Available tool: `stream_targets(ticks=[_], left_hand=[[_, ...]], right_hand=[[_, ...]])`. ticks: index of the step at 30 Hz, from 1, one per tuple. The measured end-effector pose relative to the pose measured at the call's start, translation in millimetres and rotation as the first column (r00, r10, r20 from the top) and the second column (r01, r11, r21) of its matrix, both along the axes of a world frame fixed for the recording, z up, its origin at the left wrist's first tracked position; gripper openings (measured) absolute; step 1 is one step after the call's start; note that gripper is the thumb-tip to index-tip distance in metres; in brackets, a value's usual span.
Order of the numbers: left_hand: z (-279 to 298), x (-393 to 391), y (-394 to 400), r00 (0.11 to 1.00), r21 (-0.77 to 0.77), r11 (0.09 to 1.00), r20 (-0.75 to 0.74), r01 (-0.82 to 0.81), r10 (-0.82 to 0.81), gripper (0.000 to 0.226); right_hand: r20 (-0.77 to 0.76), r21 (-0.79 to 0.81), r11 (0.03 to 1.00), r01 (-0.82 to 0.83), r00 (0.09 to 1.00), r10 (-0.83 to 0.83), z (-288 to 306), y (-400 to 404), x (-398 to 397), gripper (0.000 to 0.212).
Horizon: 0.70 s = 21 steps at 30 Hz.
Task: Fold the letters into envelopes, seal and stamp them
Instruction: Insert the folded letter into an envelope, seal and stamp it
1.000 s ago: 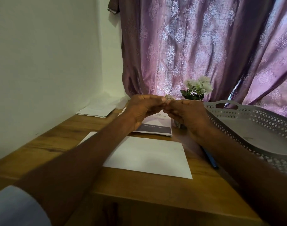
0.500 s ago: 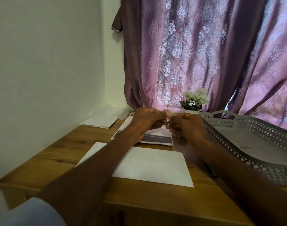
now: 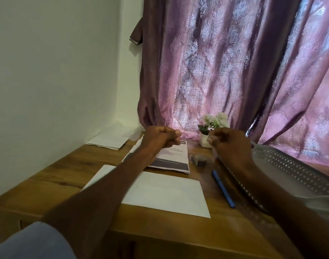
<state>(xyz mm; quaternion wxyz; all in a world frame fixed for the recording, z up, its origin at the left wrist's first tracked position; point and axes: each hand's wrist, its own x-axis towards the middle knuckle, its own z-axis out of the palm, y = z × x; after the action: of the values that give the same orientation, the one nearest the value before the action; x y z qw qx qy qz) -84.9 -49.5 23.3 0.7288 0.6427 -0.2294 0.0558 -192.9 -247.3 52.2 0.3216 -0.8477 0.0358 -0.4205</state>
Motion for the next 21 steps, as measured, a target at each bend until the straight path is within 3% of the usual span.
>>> stream_targets(ticks=[4,8,10,12,16,18,21], left_hand=[[-9,2,-10,0.977,0.296,0.945,0.2,-0.135,0.076,0.016],[-20,5,-15,0.919,0.497,0.829,0.392,-0.259,0.052,0.029],[-23,6,-13,0.888,0.543,0.767,0.453,-0.343,0.076,0.037],[-24,8,-11,0.891,0.551,0.761,0.446,-0.342,0.078,0.035],[-20,8,-10,0.894,0.608,0.746,0.446,-0.272,-0.037,0.009],[-16,6,-7,0.885,0.649,0.725,0.45,-0.229,-0.124,0.007],[-10,5,-7,0.871,0.715,0.681,0.427,-0.161,-0.242,0.009]], right_hand=[[-0.038,-0.112,0.972,0.208,0.976,-0.213,13,-28,-16,0.016],[-0.25,-0.018,0.984,0.176,0.952,-0.175,9,-36,-10,0.012],[-0.276,0.035,0.988,0.152,0.951,-0.136,11,-33,-5,0.011],[-0.288,0.111,0.985,0.134,0.953,-0.097,16,-29,-1,0.011],[-0.139,0.027,0.988,0.154,0.979,-0.149,23,-14,-6,0.026],[-0.104,0.089,0.996,-0.017,0.994,0.026,23,4,-18,0.034],[-0.223,0.425,0.878,-0.221,0.914,0.338,5,35,-37,0.022]])
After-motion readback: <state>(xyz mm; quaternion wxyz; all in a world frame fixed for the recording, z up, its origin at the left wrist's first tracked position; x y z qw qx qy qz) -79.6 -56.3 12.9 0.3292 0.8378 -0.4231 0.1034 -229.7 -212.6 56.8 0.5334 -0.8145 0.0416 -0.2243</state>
